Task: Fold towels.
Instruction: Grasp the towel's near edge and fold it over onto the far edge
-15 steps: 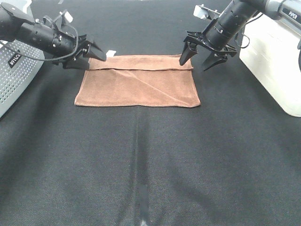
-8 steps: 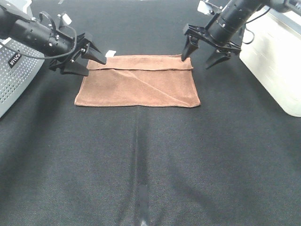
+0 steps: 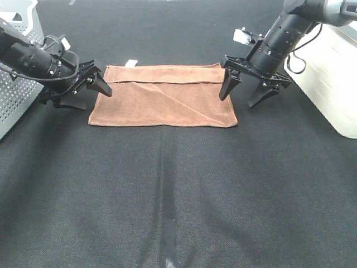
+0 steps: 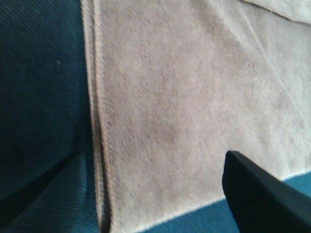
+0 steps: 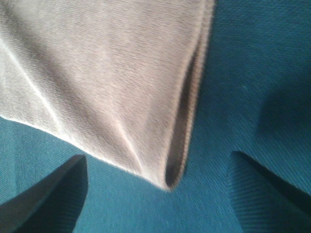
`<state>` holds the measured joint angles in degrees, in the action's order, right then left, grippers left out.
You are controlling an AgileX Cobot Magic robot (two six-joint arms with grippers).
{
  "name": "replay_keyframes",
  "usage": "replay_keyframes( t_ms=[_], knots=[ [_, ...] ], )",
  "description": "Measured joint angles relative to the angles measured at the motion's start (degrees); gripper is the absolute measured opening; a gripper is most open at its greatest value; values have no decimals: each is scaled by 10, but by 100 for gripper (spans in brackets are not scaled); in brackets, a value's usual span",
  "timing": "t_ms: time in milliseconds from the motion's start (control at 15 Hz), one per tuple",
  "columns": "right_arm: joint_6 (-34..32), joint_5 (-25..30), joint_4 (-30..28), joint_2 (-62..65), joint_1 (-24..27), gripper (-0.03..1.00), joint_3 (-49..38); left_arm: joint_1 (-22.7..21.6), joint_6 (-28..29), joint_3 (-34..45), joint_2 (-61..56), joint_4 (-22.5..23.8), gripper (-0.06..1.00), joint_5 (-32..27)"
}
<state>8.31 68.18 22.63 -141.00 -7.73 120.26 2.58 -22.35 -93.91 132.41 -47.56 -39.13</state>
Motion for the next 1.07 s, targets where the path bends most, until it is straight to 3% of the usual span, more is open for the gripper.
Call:
replay_keyframes(
  t_ms=[533,800,933,1067],
  knots=[
    [9,-22,-2,-1,0,75,-3,4,2,0,21,6,73,13],
    [10,-22,28,-38,0,73,-3,25,2,-6,34,-4,70,17],
    [13,-23,61,-47,0,63,-3,34,1,-7,38,-5,56,18],
    [13,-25,79,-56,0,47,-3,36,2,-6,42,-5,34,17]
  ],
)
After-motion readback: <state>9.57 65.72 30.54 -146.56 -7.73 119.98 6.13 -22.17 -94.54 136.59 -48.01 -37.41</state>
